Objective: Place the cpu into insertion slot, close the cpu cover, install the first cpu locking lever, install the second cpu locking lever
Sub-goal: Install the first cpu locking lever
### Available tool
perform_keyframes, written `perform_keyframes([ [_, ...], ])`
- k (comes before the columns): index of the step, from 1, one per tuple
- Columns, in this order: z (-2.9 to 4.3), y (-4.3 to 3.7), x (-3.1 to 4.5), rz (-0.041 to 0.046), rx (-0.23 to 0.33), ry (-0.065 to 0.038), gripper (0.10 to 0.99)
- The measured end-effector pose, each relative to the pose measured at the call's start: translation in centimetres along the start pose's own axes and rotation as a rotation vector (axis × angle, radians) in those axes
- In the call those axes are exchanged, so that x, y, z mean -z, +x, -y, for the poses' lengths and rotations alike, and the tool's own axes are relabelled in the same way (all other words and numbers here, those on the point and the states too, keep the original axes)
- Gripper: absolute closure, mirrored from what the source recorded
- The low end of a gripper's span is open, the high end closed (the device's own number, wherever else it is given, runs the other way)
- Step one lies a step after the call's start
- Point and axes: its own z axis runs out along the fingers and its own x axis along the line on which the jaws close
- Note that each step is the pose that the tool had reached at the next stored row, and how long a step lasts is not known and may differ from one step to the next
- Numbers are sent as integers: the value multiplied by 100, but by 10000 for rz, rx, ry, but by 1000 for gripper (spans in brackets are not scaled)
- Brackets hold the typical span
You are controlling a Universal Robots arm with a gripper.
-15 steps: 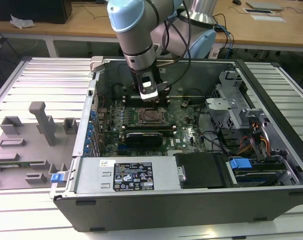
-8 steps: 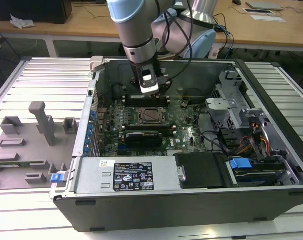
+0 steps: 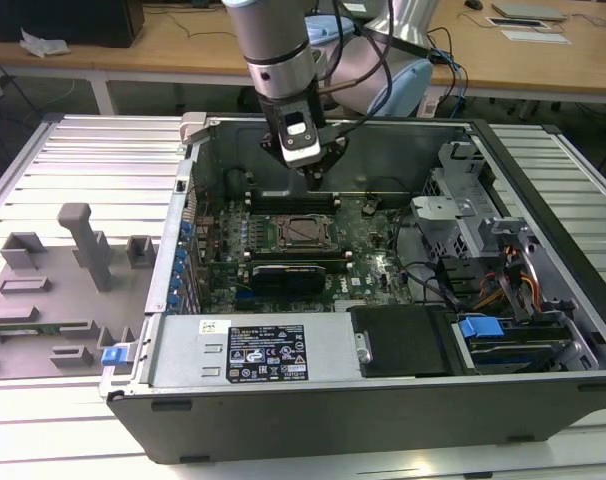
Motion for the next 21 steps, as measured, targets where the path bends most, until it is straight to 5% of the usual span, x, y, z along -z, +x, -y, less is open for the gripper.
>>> perform_keyframes([
  [5, -7, -8, 29, -23, -3, 20, 980],
  [11, -18, -70, 2, -1420, -161, 710, 980],
  [16, -15, -71, 1, -1466, -162, 754, 980],
  [21, -14, -70, -3, -1579, 415, 1045, 980],
])
